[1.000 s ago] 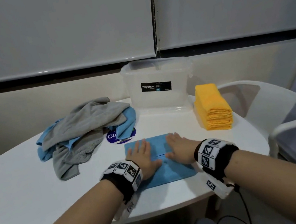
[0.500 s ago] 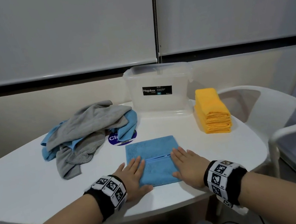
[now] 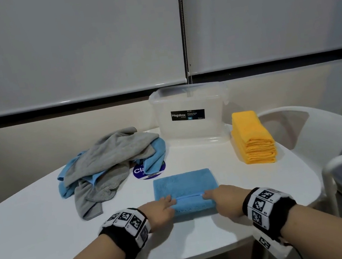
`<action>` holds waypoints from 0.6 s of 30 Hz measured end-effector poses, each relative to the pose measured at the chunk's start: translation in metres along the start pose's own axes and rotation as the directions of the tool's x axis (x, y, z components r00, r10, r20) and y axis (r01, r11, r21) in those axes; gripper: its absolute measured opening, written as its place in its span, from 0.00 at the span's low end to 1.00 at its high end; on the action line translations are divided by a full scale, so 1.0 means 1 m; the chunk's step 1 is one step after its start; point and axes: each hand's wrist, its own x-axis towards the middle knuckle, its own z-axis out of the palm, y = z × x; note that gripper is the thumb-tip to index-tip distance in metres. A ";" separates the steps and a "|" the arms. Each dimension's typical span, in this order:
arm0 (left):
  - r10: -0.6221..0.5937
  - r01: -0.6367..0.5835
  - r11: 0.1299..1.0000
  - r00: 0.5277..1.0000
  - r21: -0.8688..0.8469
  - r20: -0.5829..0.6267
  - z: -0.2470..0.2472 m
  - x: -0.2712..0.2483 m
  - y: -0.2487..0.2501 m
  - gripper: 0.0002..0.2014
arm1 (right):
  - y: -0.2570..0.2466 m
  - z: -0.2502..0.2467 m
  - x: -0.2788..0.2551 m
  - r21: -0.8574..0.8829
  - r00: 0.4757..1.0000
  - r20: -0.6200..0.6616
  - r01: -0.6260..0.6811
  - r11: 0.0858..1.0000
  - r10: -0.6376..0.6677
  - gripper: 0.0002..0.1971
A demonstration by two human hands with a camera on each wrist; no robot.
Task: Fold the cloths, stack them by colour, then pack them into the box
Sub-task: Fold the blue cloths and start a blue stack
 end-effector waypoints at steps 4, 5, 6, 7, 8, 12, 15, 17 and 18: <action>-0.105 0.093 0.960 0.994 -0.264 -0.033 -0.023 0.010 -0.017 0.22 | 0.007 -0.021 0.008 0.113 0.999 -0.026 -0.044 0.993 0.048 0.13; -0.127 0.106 0.947 0.991 -0.304 -0.050 -0.026 0.014 -0.023 0.16 | 0.011 -0.024 0.015 0.188 0.995 -0.054 -0.071 0.980 0.083 0.10; -0.142 0.110 0.927 0.988 -0.358 -0.065 -0.028 0.021 -0.030 0.11 | 0.014 -0.025 0.022 0.265 0.990 -0.074 -0.097 0.959 0.120 0.11; -0.157 0.119 0.906 0.986 -0.406 -0.062 -0.028 0.028 -0.038 0.10 | 0.018 -0.027 0.029 0.341 0.984 -0.084 -0.120 0.933 0.157 0.11; -0.163 0.122 0.878 0.985 -0.462 -0.050 -0.030 0.030 -0.040 0.13 | 0.021 -0.027 0.035 0.416 0.979 -0.090 -0.132 0.900 0.185 0.10; -0.238 0.187 0.886 0.969 -0.425 -0.069 -0.041 0.040 -0.031 0.14 | 0.034 -0.022 0.062 0.486 0.959 -0.129 -0.159 0.859 0.251 0.13; -0.326 0.260 0.920 0.924 -0.294 -0.200 -0.041 0.068 -0.030 0.13 | 0.035 -0.023 0.073 0.457 0.936 -0.144 -0.225 0.860 0.322 0.13; -0.383 0.325 0.908 0.900 -0.266 -0.209 -0.039 0.087 -0.030 0.22 | 0.035 -0.024 0.080 0.462 0.923 -0.125 -0.271 0.844 0.365 0.17; -0.397 0.344 0.905 0.894 -0.251 -0.205 -0.040 0.091 -0.029 0.25 | 0.036 -0.024 0.083 0.466 0.917 -0.114 -0.290 0.836 0.381 0.18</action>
